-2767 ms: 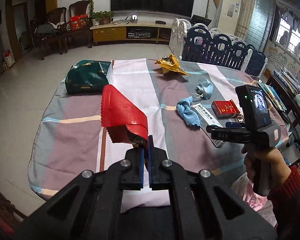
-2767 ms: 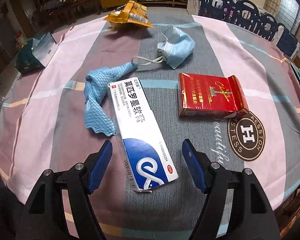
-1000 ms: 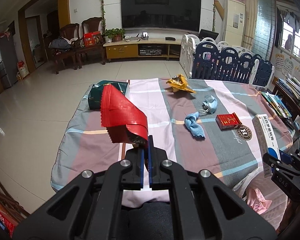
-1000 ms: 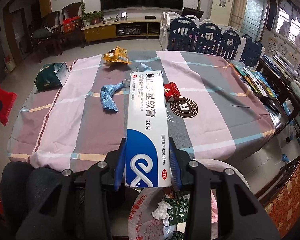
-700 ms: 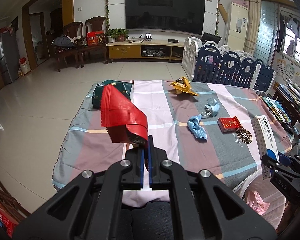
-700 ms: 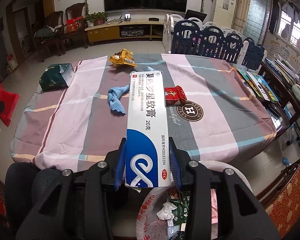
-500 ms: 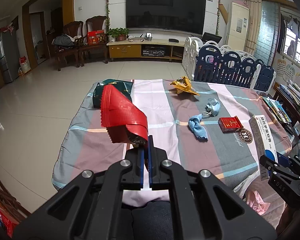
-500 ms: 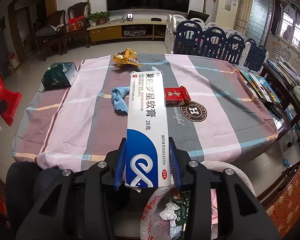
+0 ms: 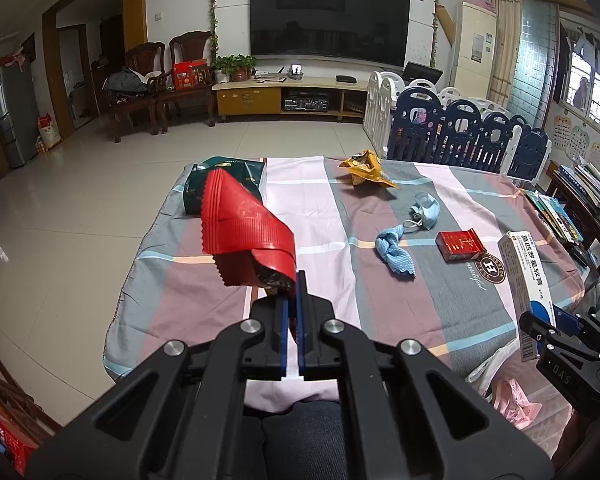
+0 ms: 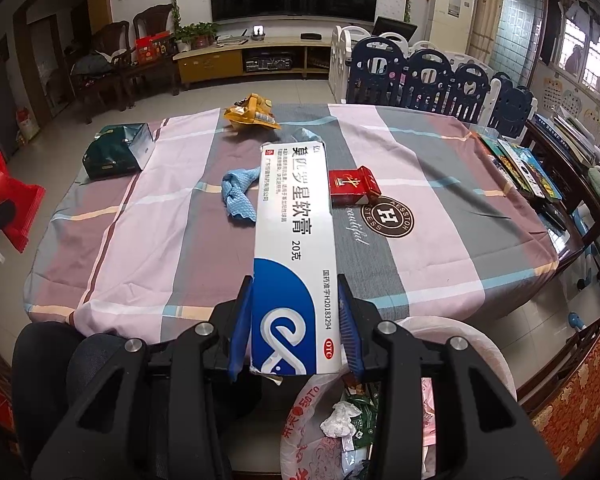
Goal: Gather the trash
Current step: 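Carry the medicine box and red packet to the wastebasket and release both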
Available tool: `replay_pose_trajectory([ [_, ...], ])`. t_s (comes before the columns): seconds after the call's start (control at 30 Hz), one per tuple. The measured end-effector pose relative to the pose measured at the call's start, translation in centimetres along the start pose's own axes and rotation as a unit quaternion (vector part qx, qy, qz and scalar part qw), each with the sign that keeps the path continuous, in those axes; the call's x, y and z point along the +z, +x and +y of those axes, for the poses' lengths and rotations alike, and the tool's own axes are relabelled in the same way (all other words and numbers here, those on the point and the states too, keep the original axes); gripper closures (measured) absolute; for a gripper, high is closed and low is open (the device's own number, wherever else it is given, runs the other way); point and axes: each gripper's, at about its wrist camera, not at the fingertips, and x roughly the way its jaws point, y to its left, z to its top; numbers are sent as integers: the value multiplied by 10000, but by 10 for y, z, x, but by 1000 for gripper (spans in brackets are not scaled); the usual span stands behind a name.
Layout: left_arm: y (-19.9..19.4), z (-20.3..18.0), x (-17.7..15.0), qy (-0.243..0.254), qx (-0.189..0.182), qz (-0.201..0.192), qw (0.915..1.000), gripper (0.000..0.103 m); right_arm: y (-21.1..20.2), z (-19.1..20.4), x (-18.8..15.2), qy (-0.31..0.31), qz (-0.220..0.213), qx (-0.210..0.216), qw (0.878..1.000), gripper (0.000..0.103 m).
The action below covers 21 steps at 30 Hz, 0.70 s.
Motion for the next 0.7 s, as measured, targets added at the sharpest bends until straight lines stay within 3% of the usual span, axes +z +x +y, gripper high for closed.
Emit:
replay_pose_trajectory([
  [0.4, 0, -1, 0, 9, 2, 5, 10000, 99, -1, 0, -2, 19, -5, 0, 10000, 63],
  [0.7, -3, -16, -5, 107, -182, 14, 9998, 99, -14, -53, -29, 184, 159, -456, 9987, 63],
])
